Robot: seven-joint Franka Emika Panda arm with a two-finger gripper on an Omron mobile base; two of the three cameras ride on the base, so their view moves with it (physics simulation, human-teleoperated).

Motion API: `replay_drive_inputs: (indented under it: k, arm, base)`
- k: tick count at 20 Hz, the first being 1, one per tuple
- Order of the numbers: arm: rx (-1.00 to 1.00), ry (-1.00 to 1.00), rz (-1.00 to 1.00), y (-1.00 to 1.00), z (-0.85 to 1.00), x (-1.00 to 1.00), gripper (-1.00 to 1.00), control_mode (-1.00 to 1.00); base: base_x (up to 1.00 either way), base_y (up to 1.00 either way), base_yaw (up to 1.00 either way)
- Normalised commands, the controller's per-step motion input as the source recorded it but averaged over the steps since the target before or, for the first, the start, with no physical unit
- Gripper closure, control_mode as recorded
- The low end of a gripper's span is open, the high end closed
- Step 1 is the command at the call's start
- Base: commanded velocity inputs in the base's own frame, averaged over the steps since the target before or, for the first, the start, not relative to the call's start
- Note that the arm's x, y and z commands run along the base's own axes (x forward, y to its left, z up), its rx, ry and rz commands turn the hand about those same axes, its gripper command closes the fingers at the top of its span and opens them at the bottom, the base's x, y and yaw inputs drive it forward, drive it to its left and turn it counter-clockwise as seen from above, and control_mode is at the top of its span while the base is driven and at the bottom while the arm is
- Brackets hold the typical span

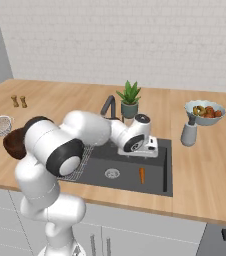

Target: Pick the carrot from the sink and place it in the bowl. Then pick the bowl and place it in the microwave. Then close the microwave door and press the start button.

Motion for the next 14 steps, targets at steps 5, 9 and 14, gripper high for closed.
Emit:
replay_drive_inputs:
  k: [5,9,14]
  arm:
    - [0.02,0.0,0.0,-0.12,-0.14,0.05,-1.0,-1.0]
    - [0.0,0.0,0.0,-0.06,-0.25,0.14,-1.0,-1.0]
    - [0.0,0.0,0.0,0.0,-0.31,0.13,-1.0,-1.0]
  base:
    - [0.0,0.0,0.0]
    - [0.0,0.0,0.0]
    - [0.0,0.0,0.0]
